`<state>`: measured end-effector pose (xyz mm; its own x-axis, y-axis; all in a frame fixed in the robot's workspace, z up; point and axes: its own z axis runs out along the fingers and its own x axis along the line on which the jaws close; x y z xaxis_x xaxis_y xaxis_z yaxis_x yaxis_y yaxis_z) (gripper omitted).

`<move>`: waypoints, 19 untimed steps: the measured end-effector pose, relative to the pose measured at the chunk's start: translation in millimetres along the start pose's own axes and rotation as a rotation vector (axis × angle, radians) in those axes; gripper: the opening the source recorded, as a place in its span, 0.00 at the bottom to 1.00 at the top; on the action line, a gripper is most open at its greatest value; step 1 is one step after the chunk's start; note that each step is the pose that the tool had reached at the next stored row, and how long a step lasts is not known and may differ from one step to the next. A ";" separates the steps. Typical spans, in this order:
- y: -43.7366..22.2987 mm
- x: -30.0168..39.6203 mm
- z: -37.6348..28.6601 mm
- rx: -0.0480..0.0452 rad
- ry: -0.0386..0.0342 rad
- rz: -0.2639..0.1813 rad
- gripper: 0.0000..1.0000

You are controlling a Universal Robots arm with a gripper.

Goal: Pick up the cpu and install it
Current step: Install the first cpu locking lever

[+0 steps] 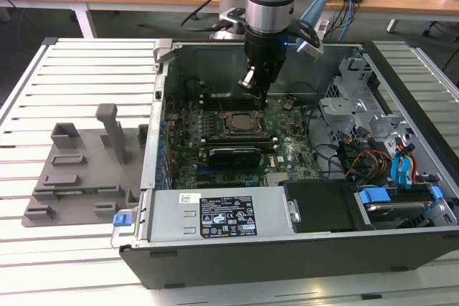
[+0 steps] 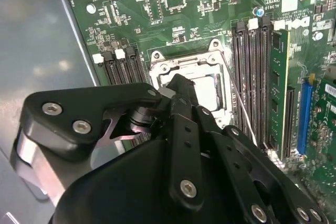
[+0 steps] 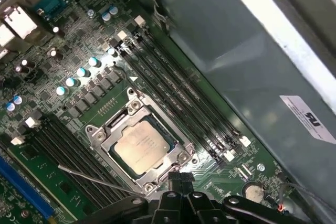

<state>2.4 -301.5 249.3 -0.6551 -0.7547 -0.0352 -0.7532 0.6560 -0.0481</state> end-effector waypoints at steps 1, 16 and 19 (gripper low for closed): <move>0.0 0.0 0.0 -0.0005 -0.0007 -0.014 0.11; 0.0 0.0 0.0 -0.0064 -0.0087 -0.181 0.11; 0.0 0.0 0.0 -0.0064 -0.0087 -0.181 0.11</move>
<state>2.4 -301.5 249.3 -0.5081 -0.8606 -0.0351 -0.8592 0.5093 -0.0481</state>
